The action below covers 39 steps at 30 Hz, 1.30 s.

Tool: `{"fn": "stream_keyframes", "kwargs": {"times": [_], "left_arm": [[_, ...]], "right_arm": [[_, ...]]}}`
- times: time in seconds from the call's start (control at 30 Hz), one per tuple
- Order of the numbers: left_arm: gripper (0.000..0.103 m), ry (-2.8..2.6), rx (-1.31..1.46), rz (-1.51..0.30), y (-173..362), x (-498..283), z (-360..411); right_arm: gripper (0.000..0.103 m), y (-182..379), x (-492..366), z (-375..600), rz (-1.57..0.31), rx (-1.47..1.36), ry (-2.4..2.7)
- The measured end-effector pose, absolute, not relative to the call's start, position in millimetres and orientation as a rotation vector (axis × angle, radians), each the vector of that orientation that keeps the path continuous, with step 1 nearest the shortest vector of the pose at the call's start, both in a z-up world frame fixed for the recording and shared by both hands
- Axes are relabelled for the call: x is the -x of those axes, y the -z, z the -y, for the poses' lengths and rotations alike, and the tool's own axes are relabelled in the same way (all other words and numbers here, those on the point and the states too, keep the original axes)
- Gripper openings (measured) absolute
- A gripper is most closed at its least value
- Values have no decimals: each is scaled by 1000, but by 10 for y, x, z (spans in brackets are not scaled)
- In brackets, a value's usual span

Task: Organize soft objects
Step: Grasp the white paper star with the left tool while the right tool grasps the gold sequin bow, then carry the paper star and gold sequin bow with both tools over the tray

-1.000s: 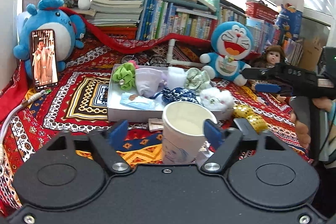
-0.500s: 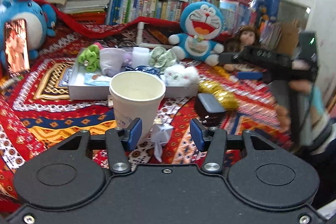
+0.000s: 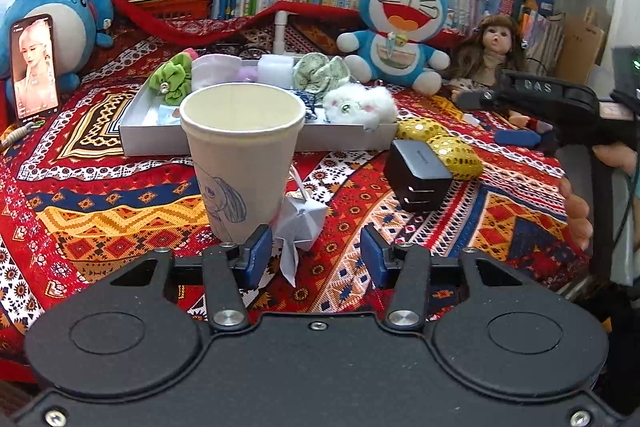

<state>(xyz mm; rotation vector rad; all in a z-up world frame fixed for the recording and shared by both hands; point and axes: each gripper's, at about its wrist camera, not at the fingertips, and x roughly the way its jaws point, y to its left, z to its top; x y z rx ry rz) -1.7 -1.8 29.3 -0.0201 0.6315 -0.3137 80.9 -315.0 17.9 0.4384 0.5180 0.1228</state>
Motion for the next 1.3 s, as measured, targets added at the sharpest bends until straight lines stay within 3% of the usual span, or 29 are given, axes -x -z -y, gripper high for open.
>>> {"fn": "stream_keyframes", "kwargs": {"times": [0.17, 0.47, 0.7, 0.93, 1.13, 1.2, 1.27, 1.3], "left_arm": [[43, 253, 21, -618, -231, -42, 70], [27, 227, 64, -647, -116, -157, 129], [26, 246, 49, -635, -117, -132, 177], [26, 284, 22, -614, -171, -94, 225], [26, 325, 22, -620, -230, -119, 252], [26, 338, 22, -619, -259, -135, 263], [26, 350, 18, -612, -298, -153, 274], [26, 358, 20, -610, -322, -167, 278]], "right_arm": [[79, -71, -816, 3177, -540, -441, -80], [66, 92, -933, 3226, -568, -524, -93], [68, 137, -1079, 3164, -590, -545, -133], [85, 111, -1324, 2978, -651, -444, -136], [85, 70, -1459, 2859, -715, -342, -116], [79, 47, -1469, 2832, -726, -307, -116], [65, 28, -1472, 2809, -737, -272, -114], [63, 21, -1472, 2812, -737, -266, -115]]}}
